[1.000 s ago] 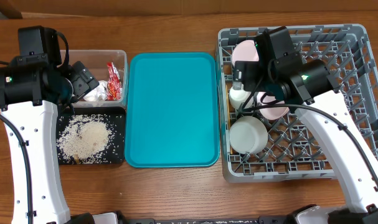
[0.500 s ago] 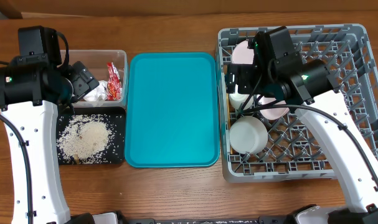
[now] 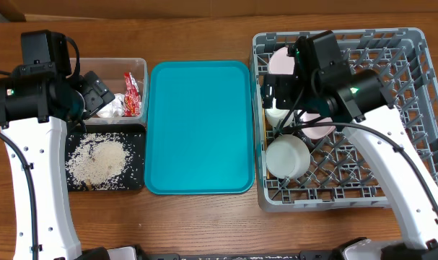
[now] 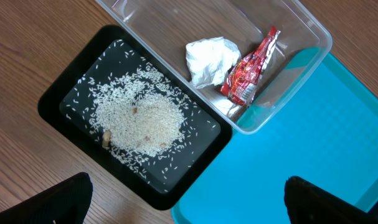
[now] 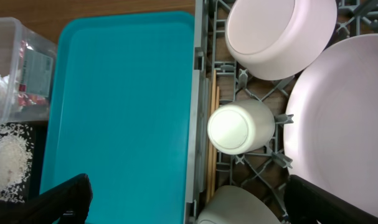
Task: Sort waste into correct bins and load items into the dishwasher
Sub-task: 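Open the right gripper and lift it away from the plate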
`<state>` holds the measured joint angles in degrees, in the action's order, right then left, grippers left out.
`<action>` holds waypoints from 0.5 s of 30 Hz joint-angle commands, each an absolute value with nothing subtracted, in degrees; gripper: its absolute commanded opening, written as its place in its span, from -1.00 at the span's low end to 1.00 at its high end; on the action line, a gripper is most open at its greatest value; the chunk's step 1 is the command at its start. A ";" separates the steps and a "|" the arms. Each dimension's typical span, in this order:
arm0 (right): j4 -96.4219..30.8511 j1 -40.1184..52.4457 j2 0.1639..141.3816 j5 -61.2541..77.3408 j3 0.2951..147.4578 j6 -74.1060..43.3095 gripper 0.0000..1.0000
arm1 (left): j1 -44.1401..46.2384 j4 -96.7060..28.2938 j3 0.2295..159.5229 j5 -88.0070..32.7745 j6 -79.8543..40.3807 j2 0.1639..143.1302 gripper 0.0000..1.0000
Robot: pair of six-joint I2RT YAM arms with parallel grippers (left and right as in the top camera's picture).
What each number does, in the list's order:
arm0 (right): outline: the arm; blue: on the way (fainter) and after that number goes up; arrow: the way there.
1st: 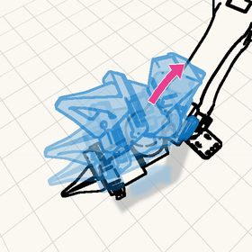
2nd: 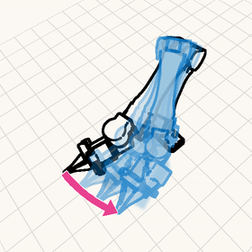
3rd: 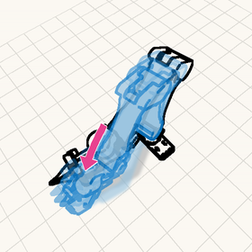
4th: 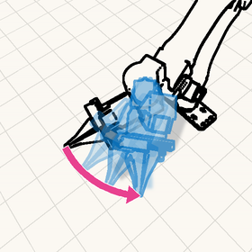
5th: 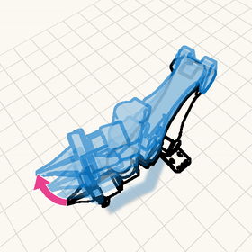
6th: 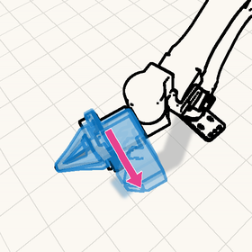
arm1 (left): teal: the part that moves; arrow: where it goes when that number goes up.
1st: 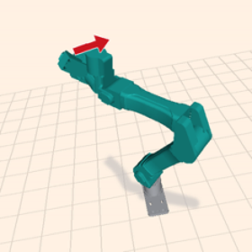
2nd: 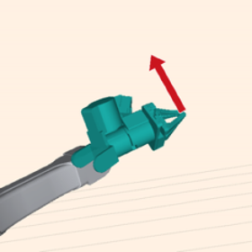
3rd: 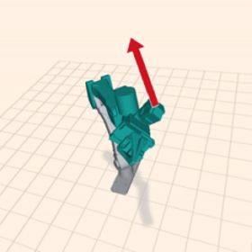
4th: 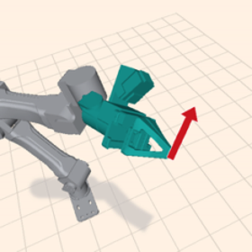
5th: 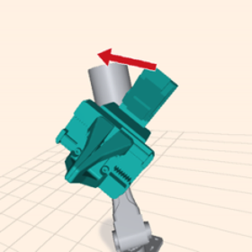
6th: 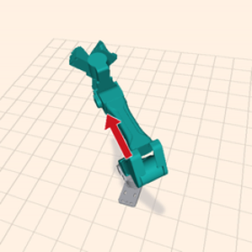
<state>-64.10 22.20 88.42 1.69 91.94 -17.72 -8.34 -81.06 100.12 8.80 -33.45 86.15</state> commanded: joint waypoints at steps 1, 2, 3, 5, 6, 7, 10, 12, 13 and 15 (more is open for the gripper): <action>-64.18 22.15 82.83 2.02 93.30 -17.08 1.00 | -8.23 -80.99 100.22 8.95 -32.77 86.26 1.00; -64.79 22.15 81.56 2.02 93.30 -17.08 1.00 | -8.23 -80.99 100.22 8.95 -32.77 86.26 1.00; -65.34 22.15 80.34 2.02 93.30 -17.08 1.00 | -8.23 -80.99 100.22 8.95 -32.77 86.26 1.00; -64.93 22.13 76.77 0.45 93.30 -17.08 1.00 | -8.23 -80.99 100.22 8.97 -32.77 86.26 1.00; -64.79 22.13 75.85 -0.01 93.30 -17.08 1.00 | -8.23 -80.99 100.22 8.95 -32.77 86.26 1.00; -64.82 22.13 72.62 -1.50 93.30 -17.08 1.00 | -8.23 -80.99 100.22 8.95 -32.77 86.26 1.00; -64.79 22.13 67.13 -3.40 93.27 -16.53 1.00 | -8.23 -80.99 100.25 8.95 -32.77 86.26 1.00; -64.53 22.09 63.53 -3.55 92.95 -14.90 1.00 | -8.23 -80.99 100.22 8.95 -32.77 86.26 1.00; -64.45 22.09 61.41 -3.86 92.53 -14.46 1.00 | -8.23 -80.99 100.22 8.95 -32.77 86.26 1.00; -64.14 22.06 57.25 -5.21 90.98 -14.50 1.00 | -8.23 -80.99 100.25 8.95 -32.77 86.26 1.00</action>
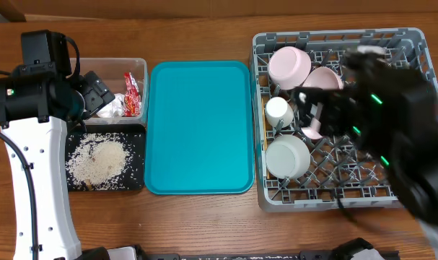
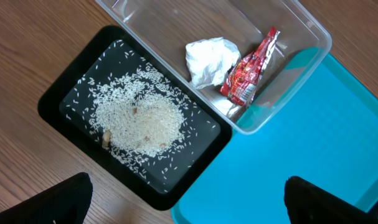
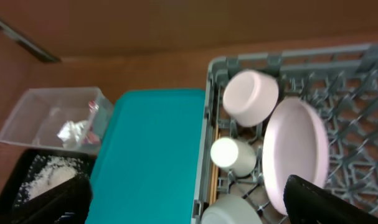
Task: Sort waste into correct bins and load items into the dishwasher
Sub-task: 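Open the right gripper and lift it away from the plate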
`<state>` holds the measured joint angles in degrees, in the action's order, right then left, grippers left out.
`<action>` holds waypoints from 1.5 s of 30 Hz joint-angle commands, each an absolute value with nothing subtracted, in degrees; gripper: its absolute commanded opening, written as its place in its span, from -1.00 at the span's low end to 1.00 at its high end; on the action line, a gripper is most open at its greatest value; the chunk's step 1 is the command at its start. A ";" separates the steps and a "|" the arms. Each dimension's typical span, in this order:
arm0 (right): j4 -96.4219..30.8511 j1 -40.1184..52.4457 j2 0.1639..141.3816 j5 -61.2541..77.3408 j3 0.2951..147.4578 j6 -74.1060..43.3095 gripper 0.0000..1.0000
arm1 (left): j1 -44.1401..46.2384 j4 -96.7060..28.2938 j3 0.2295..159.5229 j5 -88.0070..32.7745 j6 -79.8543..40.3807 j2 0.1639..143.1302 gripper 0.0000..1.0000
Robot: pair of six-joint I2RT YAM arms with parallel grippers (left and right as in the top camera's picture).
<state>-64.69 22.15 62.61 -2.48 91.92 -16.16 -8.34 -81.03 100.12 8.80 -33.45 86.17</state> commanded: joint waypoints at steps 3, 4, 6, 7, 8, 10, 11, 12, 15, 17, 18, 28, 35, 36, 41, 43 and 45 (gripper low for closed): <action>-62.61 21.23 50.37 -5.98 86.91 -14.52 1.00 | -8.23 -80.99 100.22 8.95 -32.77 86.26 1.00; -61.73 20.62 47.97 -5.96 85.10 -14.52 1.00 | -8.23 -80.99 100.25 8.95 -32.77 86.26 1.00; -59.68 19.18 42.78 -5.96 80.84 -14.55 1.00 | -8.23 -80.99 100.22 8.95 -32.77 86.26 1.00; -58.28 18.28 39.77 -5.93 78.08 -14.59 1.00 | -8.23 -80.99 100.22 8.95 -32.77 86.26 1.00; -56.75 17.45 36.67 -5.93 75.20 -14.66 1.00 | -8.23 -80.99 100.25 8.95 -32.77 86.26 1.00; -54.02 16.19 31.53 -5.93 70.24 -14.76 1.00 | -8.23 -80.99 100.25 8.95 -32.77 86.26 1.00; -52.40 15.53 28.56 -5.93 67.35 -14.79 1.00 | -8.23 -80.99 100.22 8.95 -32.77 86.26 1.00; -51.07 15.03 26.24 -5.93 65.01 -14.79 1.00 | -8.23 -80.99 100.22 8.95 -32.77 86.26 1.00; -45.60 13.21 17.98 -5.82 56.53 -15.00 1.00 | -8.23 -80.99 100.22 8.95 -32.77 86.26 1.00; -42.30 12.40 14.44 -5.63 52.40 -15.00 1.00 | -8.23 -80.97 100.22 8.95 -32.77 86.26 1.00; -40.10 11.99 12.64 -5.26 50.06 -14.98 1.00 | -8.25 -80.99 100.22 8.97 -32.77 86.26 1.00; -10.22 10.94 3.75 -2.02 29.08 -15.22 1.00 | -8.19 -80.99 100.22 8.95 -32.77 86.26 1.00; 4.95 10.94 2.15 -1.21 19.22 -15.18 1.00 | -8.23 -80.99 100.22 8.95 -32.77 86.26 1.00; 6.04 10.90 2.07 -1.21 18.35 -15.18 1.00 | -8.23 -80.99 100.22 8.95 -32.77 86.26 1.00; 8.60 10.83 0.10 -1.21 13.69 -15.20 1.00 | -8.23 -80.97 100.22 8.95 -32.77 86.26 1.00; 9.02 10.79 0.16 -1.21 12.45 -15.20 1.00 | -8.23 -81.01 100.25 8.95 -32.77 86.26 1.00; 9.06 10.79 0.16 -1.21 11.55 -15.18 1.00 | -8.23 -80.75 100.22 8.99 -32.77 86.26 1.00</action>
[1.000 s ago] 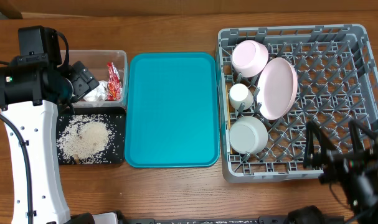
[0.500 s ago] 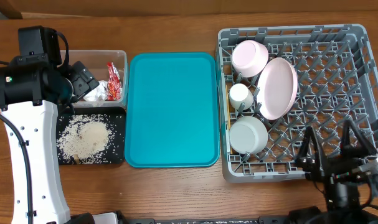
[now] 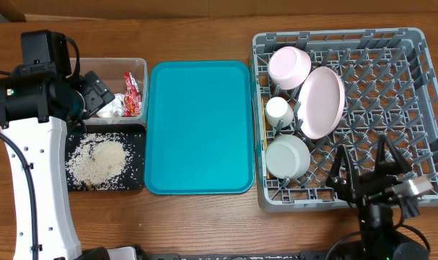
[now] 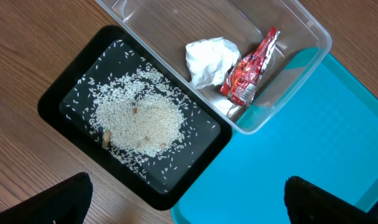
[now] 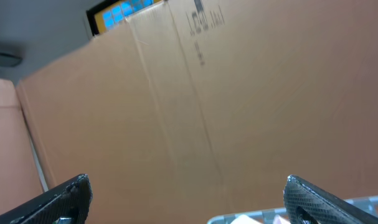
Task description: Sort waste into correct bins and load items into the dishwasher
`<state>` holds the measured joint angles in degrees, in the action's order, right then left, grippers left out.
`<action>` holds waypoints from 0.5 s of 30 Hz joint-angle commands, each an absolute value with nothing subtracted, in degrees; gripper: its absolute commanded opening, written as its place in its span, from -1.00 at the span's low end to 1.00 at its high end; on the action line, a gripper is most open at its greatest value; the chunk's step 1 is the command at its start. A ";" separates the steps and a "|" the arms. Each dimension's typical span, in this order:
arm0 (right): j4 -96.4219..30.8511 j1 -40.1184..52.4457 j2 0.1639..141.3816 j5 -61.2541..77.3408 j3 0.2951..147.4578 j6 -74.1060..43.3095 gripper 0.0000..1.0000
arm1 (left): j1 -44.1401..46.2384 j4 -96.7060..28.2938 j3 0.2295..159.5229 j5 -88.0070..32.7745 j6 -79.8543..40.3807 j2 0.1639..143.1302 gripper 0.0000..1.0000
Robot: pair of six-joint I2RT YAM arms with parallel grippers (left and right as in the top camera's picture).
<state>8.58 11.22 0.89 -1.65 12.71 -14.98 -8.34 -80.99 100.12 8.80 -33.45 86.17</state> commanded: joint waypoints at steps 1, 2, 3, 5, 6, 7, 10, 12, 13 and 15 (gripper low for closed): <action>9.06 10.79 0.16 -1.23 11.25 -15.18 1.00 | -8.27 -80.77 100.22 8.97 -32.77 86.26 1.00; 9.10 10.74 0.16 -1.39 10.92 -15.18 1.00 | -8.27 -80.77 100.22 8.97 -32.77 86.26 1.00; 9.21 10.72 0.16 -1.39 10.55 -15.18 1.00 | -8.27 -80.79 100.22 8.95 -32.77 86.26 1.00; 9.21 10.57 0.16 -1.39 9.69 -15.16 1.00 | -8.25 -80.79 100.22 8.97 -32.77 86.26 1.00; 9.19 10.33 0.16 -1.39 8.64 -15.18 1.00 | -8.23 -80.75 100.22 8.97 -32.77 86.26 1.00; 9.10 10.24 0.16 -1.37 7.99 -15.18 1.00 | -8.23 -80.79 100.22 8.97 -32.77 86.26 1.00; 8.95 10.20 0.16 -1.15 6.15 -15.18 1.00 | -8.23 -80.77 100.22 8.97 -32.80 86.26 1.00; 8.82 10.20 0.16 -0.71 4.73 -15.20 1.00 | -8.23 -80.82 100.22 8.97 -32.77 86.26 1.00; 8.69 10.15 0.16 -0.23 3.90 -15.20 1.00 | -8.23 -80.75 100.22 8.97 -32.77 86.26 1.00; 8.56 10.09 0.16 0.40 2.46 -15.22 1.00 | -8.25 -80.75 100.22 8.97 -32.77 86.26 1.00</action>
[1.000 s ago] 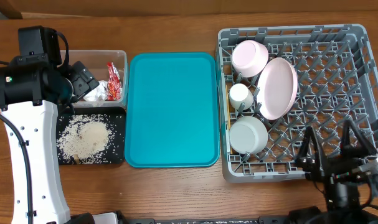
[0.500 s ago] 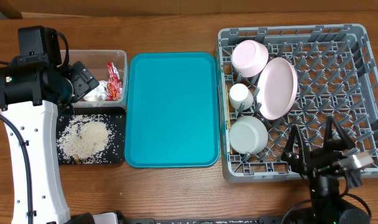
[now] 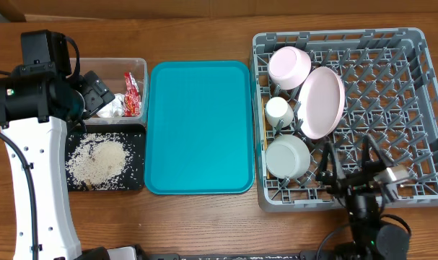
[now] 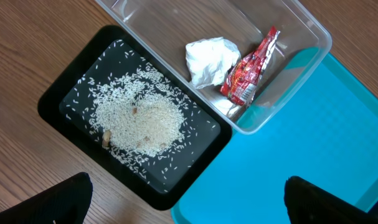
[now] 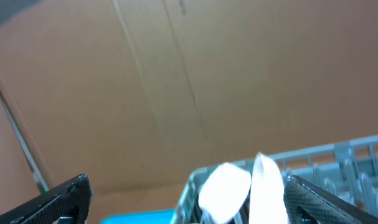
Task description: Sort waste into correct bins and load items into the dishwasher
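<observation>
The grey dishwasher rack (image 3: 421,108) holds a pink bowl (image 3: 289,66), a pink plate (image 3: 321,101), a white cup (image 3: 279,112) and a white bowl (image 3: 287,157). My right gripper (image 3: 354,167) is open and empty low at the rack's front edge, facing the back wall. Its wrist view shows the pink bowl (image 5: 225,185) and the plate (image 5: 264,180) on edge. My left gripper (image 3: 96,90) hangs open and empty over the bins. A clear bin (image 4: 176,25) contains a white tissue (image 4: 210,59) and a red wrapper (image 4: 251,68). Rice fills the black tray (image 4: 58,93).
A bare teal tray (image 3: 198,126) lies between the bins and the rack. Thin wooden sticks (image 3: 262,144) lie along the rack's left inner edge. A brown cardboard wall (image 5: 176,74) stands behind the table. Wood tabletop (image 3: 204,224) shows in front.
My right gripper has shifted slightly left at the rack's front edge and tilted down. The rack rim, pink bowl and plate now show in its view. The left arm is unmoved.
My right gripper was open over the rack's left side, above the cup and plate. Then it was higher and further back, looking over the whole table. Then it was low at the rack's front edge, facing the wall, where it stays. The left arm has not moved.
</observation>
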`<state>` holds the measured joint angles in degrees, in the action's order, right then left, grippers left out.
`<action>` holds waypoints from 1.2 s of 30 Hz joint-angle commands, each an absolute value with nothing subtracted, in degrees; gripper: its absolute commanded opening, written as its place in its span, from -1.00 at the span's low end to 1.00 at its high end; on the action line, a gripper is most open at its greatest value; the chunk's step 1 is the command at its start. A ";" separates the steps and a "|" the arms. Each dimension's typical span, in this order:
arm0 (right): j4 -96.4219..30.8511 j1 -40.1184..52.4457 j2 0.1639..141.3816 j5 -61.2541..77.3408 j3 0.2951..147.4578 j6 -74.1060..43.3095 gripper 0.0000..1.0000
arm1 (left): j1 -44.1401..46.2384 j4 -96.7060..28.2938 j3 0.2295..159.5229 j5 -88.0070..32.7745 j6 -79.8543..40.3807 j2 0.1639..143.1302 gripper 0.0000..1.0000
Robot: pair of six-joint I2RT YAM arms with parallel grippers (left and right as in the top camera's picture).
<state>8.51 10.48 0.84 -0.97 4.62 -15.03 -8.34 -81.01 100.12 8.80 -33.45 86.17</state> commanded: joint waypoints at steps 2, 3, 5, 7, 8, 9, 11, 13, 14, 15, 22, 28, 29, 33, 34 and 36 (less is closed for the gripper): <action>8.71 10.09 0.16 0.80 0.93 -15.20 1.00 | -8.23 -80.75 100.22 8.97 -32.80 86.26 1.00; 8.43 10.09 0.16 0.75 0.36 -15.20 1.00 | -8.23 -80.77 100.22 8.97 -32.80 86.26 1.00; 6.22 10.04 0.16 0.60 0.43 -14.96 1.00 | -8.23 -80.77 100.22 8.97 -32.77 86.26 1.00; 4.67 9.80 0.16 0.60 0.45 -14.96 1.00 | -8.23 -80.77 100.22 8.97 -32.77 86.26 1.00; 3.68 9.56 0.16 0.71 0.45 -14.98 1.00 | -8.23 -80.77 100.22 8.97 -32.77 86.26 1.00; 2.39 9.43 0.16 0.86 0.45 -14.98 1.00 | -8.23 -80.77 100.22 8.97 -32.77 86.26 1.00; -0.51 9.17 0.16 1.45 0.45 -14.98 1.00 | -8.21 -80.77 100.22 8.95 -32.77 86.26 1.00; -3.68 9.19 0.16 1.41 0.45 -14.96 1.00 | -8.23 -80.77 100.22 8.95 -32.77 86.26 1.00; -4.89 9.19 0.16 1.26 0.45 -14.96 1.00 | -8.23 -80.77 100.22 8.95 -32.77 86.26 1.00; -4.62 9.19 0.16 1.21 0.45 -14.96 1.00 | -8.23 -80.77 100.22 8.95 -32.77 86.26 1.00; -4.69 9.19 0.16 1.19 0.45 -14.76 1.00 | -8.23 -80.77 100.22 8.95 -32.77 86.26 1.00; -4.34 9.19 0.16 5.76 0.45 0.16 1.00 | -8.23 -80.77 100.22 8.95 -32.77 86.26 1.00; -4.25 9.17 0.16 6.28 0.45 2.26 1.00 | -8.23 -80.77 100.22 8.97 -32.77 86.26 1.00; -4.23 8.88 0.16 6.33 0.45 6.13 1.00 | -8.23 -80.77 100.22 8.95 -32.77 86.26 1.00; -4.23 8.58 0.16 6.35 0.45 6.33 1.00 | -8.23 -80.77 100.22 8.95 -32.80 86.26 1.00; -4.23 7.79 0.16 6.35 0.45 6.28 1.00 | -8.23 -80.77 100.22 8.95 -32.77 86.26 1.00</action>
